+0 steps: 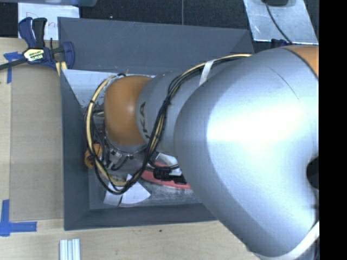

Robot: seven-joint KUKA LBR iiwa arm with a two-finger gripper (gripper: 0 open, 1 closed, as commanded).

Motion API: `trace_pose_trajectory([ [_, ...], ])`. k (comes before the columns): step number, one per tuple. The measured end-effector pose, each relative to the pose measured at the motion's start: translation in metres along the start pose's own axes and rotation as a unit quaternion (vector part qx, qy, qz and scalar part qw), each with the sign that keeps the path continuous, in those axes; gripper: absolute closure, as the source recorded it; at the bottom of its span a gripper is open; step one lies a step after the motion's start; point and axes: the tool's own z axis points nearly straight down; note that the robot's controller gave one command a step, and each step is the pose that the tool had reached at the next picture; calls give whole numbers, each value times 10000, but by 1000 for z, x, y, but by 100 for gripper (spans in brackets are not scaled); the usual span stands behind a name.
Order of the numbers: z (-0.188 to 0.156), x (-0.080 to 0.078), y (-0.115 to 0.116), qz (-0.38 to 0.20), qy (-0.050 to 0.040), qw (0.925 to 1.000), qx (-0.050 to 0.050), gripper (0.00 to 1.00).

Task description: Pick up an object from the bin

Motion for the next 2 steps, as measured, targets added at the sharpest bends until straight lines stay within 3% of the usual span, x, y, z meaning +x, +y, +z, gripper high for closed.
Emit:
trace_pose_trajectory([
  [1, 0, 0, 0, 2, -1, 10000, -1, 100],
  [2, -26, 1, -4, 0, 19, 10000, 48, 100],
])
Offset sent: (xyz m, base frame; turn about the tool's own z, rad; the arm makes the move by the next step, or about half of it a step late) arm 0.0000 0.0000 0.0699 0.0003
